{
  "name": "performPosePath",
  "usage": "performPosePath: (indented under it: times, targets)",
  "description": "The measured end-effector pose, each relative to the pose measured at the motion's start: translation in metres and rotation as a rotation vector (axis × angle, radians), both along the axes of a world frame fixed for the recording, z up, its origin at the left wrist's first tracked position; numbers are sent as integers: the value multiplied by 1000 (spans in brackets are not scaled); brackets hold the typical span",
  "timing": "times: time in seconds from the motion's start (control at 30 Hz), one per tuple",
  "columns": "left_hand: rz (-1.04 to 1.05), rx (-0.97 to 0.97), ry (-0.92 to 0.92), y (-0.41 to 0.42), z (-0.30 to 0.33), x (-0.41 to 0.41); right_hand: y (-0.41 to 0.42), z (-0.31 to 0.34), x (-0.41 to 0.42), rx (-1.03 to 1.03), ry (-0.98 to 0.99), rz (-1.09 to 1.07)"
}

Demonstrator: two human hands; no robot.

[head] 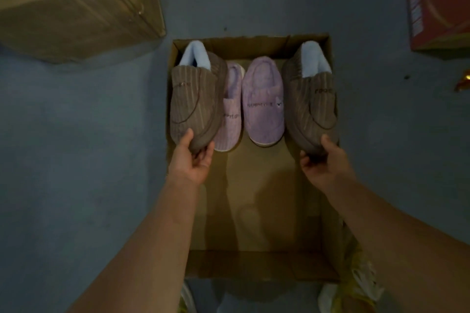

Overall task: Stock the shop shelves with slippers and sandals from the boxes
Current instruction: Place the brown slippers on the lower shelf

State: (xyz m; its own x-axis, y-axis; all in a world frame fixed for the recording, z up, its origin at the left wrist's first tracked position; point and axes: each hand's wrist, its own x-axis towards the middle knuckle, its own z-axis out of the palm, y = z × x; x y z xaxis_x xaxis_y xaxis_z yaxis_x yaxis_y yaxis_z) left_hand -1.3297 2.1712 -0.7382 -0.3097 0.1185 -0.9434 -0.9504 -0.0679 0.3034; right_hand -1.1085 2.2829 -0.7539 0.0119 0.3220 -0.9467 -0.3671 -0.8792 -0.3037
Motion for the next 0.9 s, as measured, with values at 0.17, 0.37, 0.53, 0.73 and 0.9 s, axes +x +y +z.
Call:
performPosePath:
  times: [0.17, 0.37, 0.53, 0.73, 0.9]
  targets:
    - [-56, 15, -19, -12, 45, 23, 0, 45, -2, -8, -58, 78]
    - [31, 168, -29, -46, 103, 39, -9, 116, -5, 20, 71, 207]
    - [158, 312, -13, -61, 163, 35, -22, 180, -39, 8, 181, 355]
    - [269, 368, -5, -105, 217, 18, -62, 236, -86, 35, 271, 510]
    - [298, 334, -7, -155, 257, -11, -109, 271, -135, 15, 347, 609]
